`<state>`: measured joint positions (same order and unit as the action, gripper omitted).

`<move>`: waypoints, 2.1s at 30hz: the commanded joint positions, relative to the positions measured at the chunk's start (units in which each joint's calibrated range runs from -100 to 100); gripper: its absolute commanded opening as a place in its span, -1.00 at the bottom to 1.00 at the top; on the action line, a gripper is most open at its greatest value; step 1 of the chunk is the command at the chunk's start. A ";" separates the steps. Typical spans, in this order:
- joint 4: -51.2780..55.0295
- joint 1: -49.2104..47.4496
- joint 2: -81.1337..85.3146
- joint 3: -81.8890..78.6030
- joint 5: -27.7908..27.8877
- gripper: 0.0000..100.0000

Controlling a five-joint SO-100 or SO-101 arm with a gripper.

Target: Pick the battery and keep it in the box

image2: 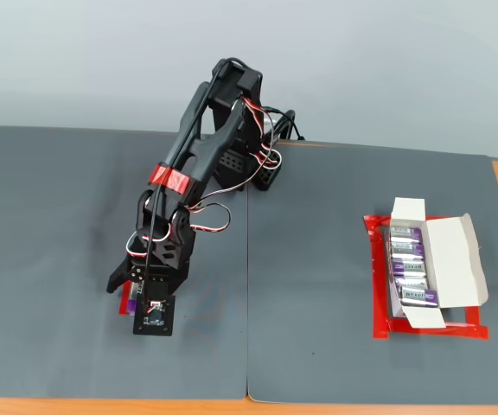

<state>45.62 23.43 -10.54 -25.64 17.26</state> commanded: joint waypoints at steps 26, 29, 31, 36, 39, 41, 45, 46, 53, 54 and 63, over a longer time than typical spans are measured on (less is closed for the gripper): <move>0.30 2.04 -0.19 2.53 0.01 -0.69; 0.30 2.04 -0.19 2.53 0.01 -0.72; 0.30 2.04 -0.19 2.53 0.01 -0.75; 0.30 2.12 -0.19 2.35 -0.05 -0.83; 0.30 2.12 -0.02 2.35 -0.10 -0.85; 0.30 2.04 0.66 2.35 -0.15 -0.85; 0.39 1.82 1.00 3.79 -1.61 -0.85; 0.39 1.74 1.42 4.43 -1.87 -0.85; 0.47 0.77 6.68 5.42 -4.48 -0.85; 0.99 0.47 7.61 5.51 -4.63 -0.85; 5.51 -2.81 16.94 5.60 -5.93 -0.85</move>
<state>50.56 21.67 0.68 -23.22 12.19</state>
